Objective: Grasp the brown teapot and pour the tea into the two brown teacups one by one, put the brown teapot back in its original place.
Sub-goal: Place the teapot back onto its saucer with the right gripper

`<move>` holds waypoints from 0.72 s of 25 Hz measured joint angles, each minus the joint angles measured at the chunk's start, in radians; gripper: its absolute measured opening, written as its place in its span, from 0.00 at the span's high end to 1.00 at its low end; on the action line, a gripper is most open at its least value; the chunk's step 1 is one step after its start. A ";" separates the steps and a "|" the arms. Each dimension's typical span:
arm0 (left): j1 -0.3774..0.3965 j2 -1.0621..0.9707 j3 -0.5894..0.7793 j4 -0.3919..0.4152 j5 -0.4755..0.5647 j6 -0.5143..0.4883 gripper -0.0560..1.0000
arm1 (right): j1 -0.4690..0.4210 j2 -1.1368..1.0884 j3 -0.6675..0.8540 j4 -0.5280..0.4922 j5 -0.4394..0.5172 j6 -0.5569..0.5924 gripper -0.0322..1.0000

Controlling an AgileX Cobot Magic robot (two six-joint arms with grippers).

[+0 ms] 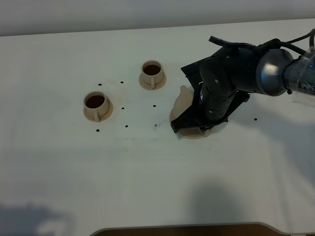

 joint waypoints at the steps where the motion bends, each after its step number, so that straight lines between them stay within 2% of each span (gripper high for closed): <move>1: 0.000 0.000 0.000 0.000 0.000 0.000 0.44 | 0.001 -0.001 -0.001 0.001 0.005 0.000 0.85; 7: 0.000 0.000 0.000 0.000 0.000 0.000 0.44 | 0.004 -0.005 -0.001 0.012 0.021 -0.002 0.85; 14: 0.000 0.000 0.000 0.000 0.000 0.000 0.44 | 0.005 -0.011 -0.015 0.095 0.040 -0.079 0.85; 18: 0.000 0.000 0.000 0.000 0.000 0.000 0.44 | 0.006 -0.007 -0.015 0.076 0.039 -0.074 0.85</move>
